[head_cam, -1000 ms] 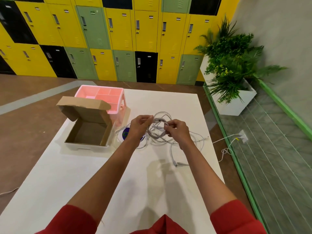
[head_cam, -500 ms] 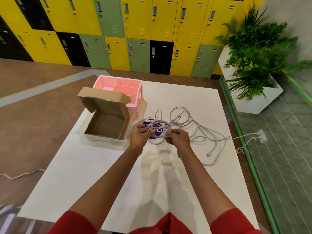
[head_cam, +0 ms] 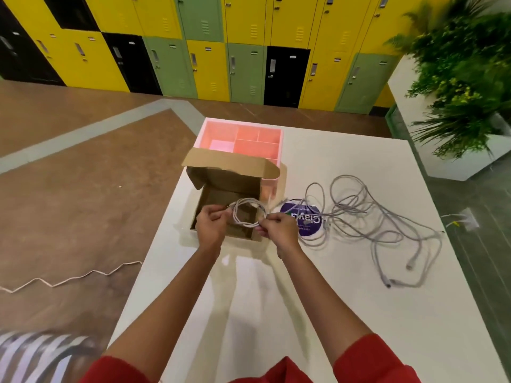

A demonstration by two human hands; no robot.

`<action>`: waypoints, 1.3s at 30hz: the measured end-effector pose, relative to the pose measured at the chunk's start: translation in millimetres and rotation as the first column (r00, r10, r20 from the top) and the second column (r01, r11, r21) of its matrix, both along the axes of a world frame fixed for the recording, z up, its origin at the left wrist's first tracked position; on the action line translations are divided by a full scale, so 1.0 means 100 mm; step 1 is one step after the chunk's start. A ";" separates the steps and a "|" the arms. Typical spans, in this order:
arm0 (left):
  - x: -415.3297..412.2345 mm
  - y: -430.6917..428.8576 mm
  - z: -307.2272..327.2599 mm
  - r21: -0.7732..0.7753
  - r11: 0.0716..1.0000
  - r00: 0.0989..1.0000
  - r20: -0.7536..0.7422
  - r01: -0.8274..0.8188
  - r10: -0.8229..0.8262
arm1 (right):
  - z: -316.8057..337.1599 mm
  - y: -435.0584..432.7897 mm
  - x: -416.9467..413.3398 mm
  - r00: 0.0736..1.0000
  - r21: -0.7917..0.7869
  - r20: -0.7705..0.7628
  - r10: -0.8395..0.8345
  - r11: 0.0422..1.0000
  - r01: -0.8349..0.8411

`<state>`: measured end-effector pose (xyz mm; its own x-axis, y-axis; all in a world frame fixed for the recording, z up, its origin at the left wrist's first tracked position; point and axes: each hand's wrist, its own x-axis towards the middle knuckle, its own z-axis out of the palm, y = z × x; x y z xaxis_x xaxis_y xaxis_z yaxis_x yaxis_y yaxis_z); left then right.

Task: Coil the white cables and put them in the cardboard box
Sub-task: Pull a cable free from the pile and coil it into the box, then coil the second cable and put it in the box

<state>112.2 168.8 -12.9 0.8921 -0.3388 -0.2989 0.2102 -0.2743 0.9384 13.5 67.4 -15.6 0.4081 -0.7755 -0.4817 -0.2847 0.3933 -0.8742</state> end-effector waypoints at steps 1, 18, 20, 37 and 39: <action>0.10 0.04 -0.02 0.055 0.998 0.998 0.056 -0.010 0.007 | -0.02 0.03 0.10 1.000 -0.015 -0.019 0.003 1.000 -0.003; 0.75 0.41 -0.39 0.456 0.889 0.881 0.435 -0.040 -0.184 | -0.60 0.21 1.21 0.978 0.119 -0.179 -0.110 0.984 0.132; 0.74 0.41 -0.39 0.472 0.880 0.887 0.427 -0.052 -0.177 | -0.64 0.19 1.21 0.973 0.113 -0.201 -0.116 0.984 0.141; 0.37 0.19 -0.33 0.438 0.897 0.804 0.513 0.056 -0.300 | -0.03 0.11 0.52 0.920 -0.103 -0.213 0.330 0.928 -0.357; 0.23 0.10 -0.30 0.411 0.904 0.774 0.532 0.119 -0.344 | 0.07 0.02 0.23 0.892 -0.167 -0.197 0.408 0.882 -0.440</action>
